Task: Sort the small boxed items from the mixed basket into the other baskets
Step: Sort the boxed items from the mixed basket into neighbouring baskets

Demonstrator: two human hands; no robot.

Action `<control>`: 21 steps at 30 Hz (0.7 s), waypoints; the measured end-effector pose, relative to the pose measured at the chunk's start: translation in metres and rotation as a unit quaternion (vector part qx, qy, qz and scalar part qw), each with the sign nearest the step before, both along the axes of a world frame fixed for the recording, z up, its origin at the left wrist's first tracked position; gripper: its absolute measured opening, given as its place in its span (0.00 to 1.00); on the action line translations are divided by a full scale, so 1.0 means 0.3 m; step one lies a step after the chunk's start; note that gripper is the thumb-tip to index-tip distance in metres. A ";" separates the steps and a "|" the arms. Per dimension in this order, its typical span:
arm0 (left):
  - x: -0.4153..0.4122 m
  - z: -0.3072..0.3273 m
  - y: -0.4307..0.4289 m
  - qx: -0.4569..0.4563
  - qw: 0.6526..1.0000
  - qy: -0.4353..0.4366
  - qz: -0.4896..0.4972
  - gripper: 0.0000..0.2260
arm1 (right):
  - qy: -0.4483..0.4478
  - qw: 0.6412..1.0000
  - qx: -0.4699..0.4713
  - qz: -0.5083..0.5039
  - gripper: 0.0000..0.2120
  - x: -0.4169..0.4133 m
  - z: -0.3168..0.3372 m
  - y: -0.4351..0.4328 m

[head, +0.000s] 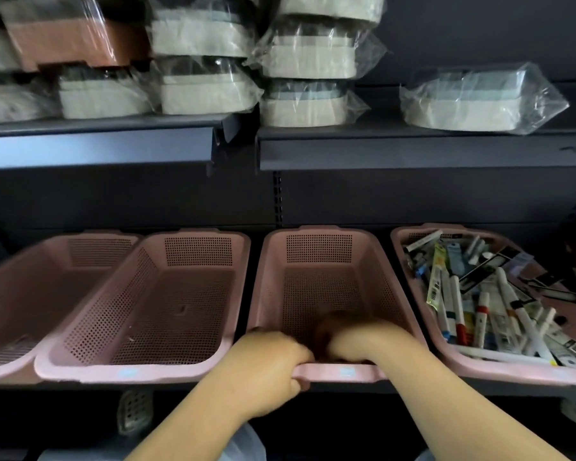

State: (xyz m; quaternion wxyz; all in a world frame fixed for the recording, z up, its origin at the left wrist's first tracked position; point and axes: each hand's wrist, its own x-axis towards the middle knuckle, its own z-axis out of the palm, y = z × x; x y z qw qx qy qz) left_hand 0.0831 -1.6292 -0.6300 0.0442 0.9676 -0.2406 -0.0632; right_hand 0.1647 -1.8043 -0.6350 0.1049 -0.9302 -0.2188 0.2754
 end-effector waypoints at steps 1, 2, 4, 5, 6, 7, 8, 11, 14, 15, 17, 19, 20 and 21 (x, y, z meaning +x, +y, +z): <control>0.001 0.002 0.002 -0.006 1.000 0.016 0.006 0.15 | -0.003 1.000 0.006 0.000 0.12 0.003 0.002 -0.003; 0.002 0.007 0.003 -0.019 0.999 0.037 0.019 0.23 | -0.008 1.000 0.013 -0.001 0.12 0.008 0.008 -0.009; 0.016 0.024 0.000 -0.061 0.994 0.070 0.048 0.29 | -0.018 1.000 0.018 -0.005 0.11 0.022 0.019 -0.027; 0.031 0.031 -0.005 -0.088 0.991 0.079 0.056 0.26 | -0.022 1.000 0.021 -0.008 0.09 0.029 0.027 -0.038; 0.053 0.036 -0.013 -0.110 0.989 0.082 0.059 0.22 | -0.023 0.999 0.022 -0.009 0.08 0.033 0.034 -0.049; 0.078 0.038 -0.023 -0.116 0.987 0.089 0.064 0.16 | -0.021 1.000 0.020 -0.006 0.07 0.032 0.041 -0.058; 0.103 0.039 -0.034 -0.111 0.986 0.107 0.068 0.13 | -0.014 1.000 0.008 -0.003 0.08 0.026 0.043 -0.063; 0.172 0.019 -0.064 -0.046 0.974 0.209 0.072 0.13 | 0.030 0.997 -0.069 0.016 0.14 0.002 0.024 -0.061; 0.224 -0.007 -0.096 0.030 0.965 0.248 0.076 0.12 | 0.045 0.994 -0.101 0.010 0.19 -0.003 -0.003 -0.053; 0.231 -0.010 -0.105 0.036 0.966 0.243 0.080 0.10 | 0.038 0.995 -0.090 0.001 0.20 0.003 -0.006 -0.052; 0.239 -0.020 -0.117 0.031 0.967 0.235 0.089 0.07 | 0.022 0.996 -0.089 -0.015 0.21 0.005 -0.001 -0.048; 0.245 -0.025 -0.115 0.046 0.968 0.226 0.097 0.10 | 0.004 0.994 -0.107 -0.022 0.22 0.016 -0.021 -0.055; 0.248 -0.028 -0.111 0.055 0.968 0.222 0.101 0.11 | 0.000 0.994 -0.111 -0.022 0.23 0.018 -0.028 -0.056; 0.251 -0.032 -0.107 0.061 0.969 0.218 0.103 0.12 | -0.002 0.994 -0.109 -0.021 0.24 0.022 -0.033 -0.056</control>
